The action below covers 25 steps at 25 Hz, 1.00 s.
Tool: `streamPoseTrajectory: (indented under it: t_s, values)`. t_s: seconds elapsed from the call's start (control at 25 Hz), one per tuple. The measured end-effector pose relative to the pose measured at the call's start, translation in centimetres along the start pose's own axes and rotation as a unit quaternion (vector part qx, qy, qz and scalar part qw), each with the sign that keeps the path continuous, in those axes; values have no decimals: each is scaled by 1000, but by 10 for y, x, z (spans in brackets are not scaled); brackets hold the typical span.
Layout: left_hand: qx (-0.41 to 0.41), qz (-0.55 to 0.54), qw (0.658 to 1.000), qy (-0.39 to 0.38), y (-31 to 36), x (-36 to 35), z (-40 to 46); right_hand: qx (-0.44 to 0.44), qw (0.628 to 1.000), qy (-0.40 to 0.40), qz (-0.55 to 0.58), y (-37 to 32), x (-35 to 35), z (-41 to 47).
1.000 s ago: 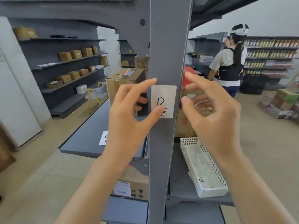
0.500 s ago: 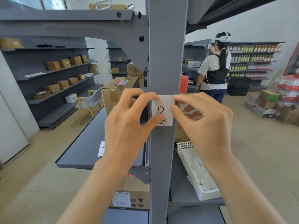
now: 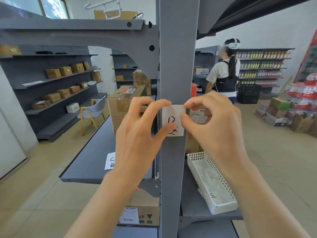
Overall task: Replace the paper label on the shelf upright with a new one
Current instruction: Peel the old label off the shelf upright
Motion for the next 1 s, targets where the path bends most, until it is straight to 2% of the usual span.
streamPoseTrajectory:
  t_s: [0.12,0.32,0.44,0.6,0.76,1.0]
  values:
    - [-18,17,1000,5,4,1,2,6,1000,7,-4,0,0,-4]
    - [-7,4,1000,13,1,0,4,38,993,110,-25,1,12,-12]
    - [-1,-20,1000,22,2,-1,3,55,986,140,-70,-4,12,-12]
    - [9,-33,999,19,2,-1,2,38,989,117,-84,-9,9,-8]
    - [16,-31,999,11,1,3,2,6,997,63,-51,-10,7,2]
    - [-1,-12,1000,7,7,9,5,17,997,54,-55,-15,-1,3]
Point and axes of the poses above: each hand's wrist, its own z-axis towards the middle knuckle, its own x-axis out of the back of the hand, y = z × x, the point moved 7 cm from there along z, towards the middle knuckle, and after that the axes turned 13 degrees about -y, right-handed, at the moved point
